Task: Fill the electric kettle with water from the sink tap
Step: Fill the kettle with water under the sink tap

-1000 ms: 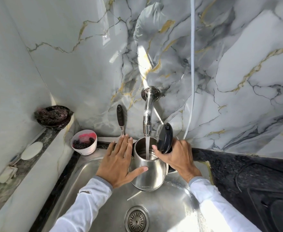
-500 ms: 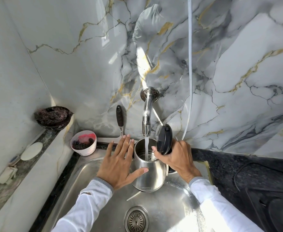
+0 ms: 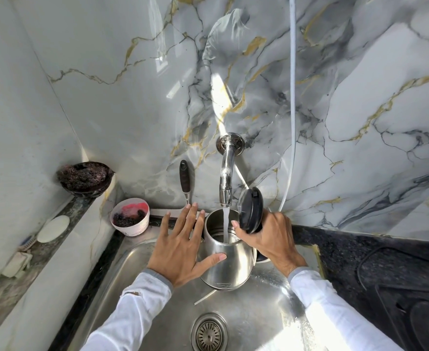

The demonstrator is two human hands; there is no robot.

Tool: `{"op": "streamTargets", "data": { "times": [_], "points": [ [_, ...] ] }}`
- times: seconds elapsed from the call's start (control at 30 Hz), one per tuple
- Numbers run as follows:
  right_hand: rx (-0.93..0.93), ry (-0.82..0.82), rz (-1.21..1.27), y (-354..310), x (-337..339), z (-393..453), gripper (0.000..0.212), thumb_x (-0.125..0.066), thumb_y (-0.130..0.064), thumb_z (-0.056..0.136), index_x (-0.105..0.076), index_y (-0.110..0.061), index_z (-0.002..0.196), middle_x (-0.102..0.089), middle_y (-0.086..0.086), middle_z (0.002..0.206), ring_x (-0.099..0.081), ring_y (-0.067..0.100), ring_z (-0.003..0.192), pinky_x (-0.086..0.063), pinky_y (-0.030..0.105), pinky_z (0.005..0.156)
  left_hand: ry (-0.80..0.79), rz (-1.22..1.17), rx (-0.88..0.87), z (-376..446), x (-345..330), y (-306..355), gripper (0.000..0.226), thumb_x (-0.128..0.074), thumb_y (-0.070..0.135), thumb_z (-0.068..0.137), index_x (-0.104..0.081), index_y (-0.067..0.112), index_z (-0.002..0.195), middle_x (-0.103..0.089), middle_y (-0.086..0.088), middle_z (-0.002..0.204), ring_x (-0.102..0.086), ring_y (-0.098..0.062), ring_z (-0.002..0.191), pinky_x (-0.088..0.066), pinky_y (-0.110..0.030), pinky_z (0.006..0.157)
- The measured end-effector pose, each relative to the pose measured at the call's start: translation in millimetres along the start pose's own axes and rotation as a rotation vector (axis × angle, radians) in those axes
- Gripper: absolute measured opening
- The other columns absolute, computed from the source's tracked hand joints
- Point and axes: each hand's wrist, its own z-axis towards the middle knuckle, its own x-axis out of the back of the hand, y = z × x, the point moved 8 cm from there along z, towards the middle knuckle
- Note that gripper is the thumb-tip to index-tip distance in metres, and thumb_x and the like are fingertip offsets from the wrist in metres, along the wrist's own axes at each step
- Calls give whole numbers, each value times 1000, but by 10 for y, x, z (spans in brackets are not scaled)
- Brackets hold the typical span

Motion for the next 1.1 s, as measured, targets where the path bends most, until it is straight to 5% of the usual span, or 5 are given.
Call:
{"op": "streamTargets", "data": {
  "times": [0.5,1.1],
  "points": [
    [-13,-15,-19,-30,19,10,43,-62,-75,75,-54,-33,67,-60,-10,52,-60,14,47,-54,31,55,-15,-11,9,-12,-4,-25,107,-24,90,82,-39,9,150,-33,-15,162,-31,-33,149,-34,-65,114],
    [12,15,-25,-75,40,-15,40,-62,-75,75,-42,-41,69,-41,-24,50,-47,0,43,-38,11,56,-48,16,4,-47,21,-7,108,-17,90,82,-35,10,153,-30,-15,163,-29,-32,150,-29,-64,117]
  ]
}}
